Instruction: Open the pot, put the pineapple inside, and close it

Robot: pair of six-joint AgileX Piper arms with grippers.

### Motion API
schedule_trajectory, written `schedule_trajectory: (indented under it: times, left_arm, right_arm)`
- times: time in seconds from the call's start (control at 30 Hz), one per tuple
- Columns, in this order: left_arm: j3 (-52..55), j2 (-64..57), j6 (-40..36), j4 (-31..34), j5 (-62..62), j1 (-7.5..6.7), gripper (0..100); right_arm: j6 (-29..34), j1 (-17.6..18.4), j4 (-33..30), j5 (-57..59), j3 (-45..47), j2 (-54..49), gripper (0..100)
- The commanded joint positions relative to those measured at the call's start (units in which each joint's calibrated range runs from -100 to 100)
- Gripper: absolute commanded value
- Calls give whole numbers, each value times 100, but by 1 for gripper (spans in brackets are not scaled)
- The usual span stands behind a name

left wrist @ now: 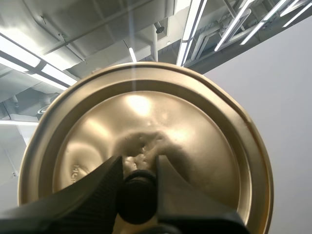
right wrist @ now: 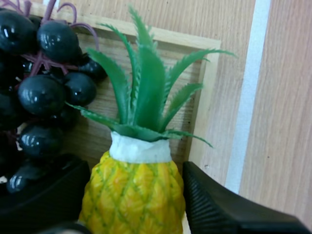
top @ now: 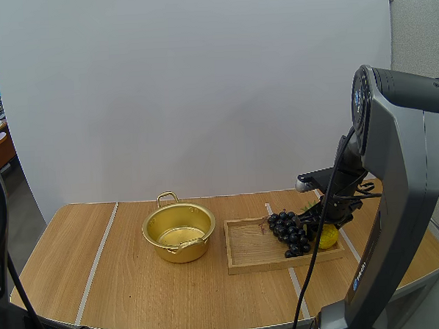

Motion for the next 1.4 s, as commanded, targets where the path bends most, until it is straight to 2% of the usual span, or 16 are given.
schedule_trajectory:
  times: [0.0, 0.23, 0.37, 0.53, 0.77, 1.03, 1.37]
  left_arm:
    - [-24, -30, -34, 51, -201, -8, 0]
    - [-24, -30, -34, 51, -201, -8, 0]
    - [-24, -30, -34, 51, -201, -8, 0]
    - [-24, -30, -34, 51, -201, -8, 0]
    - [-24, -30, -34, 51, -201, -8, 0]
    - [-24, -30, -34, 51, -201, -8, 0]
    - [-24, -30, -34, 51, -201, -8, 0]
  right_arm:
    - [50, 2, -39, 159, -22, -166, 0]
    - [50, 2, -29, 372, -22, -1205, 0]
    - [50, 18, 185, 676, -22, -1908, 0]
    - [50, 184, 420, 1239, -22, -2721, 0]
    - [236, 749, 476, 1575, -162, -3264, 0]
    - [301, 1474, 476, 1881, -855, -3264, 0]
    - [408, 2269, 519, 1722, -1019, -2767, 0]
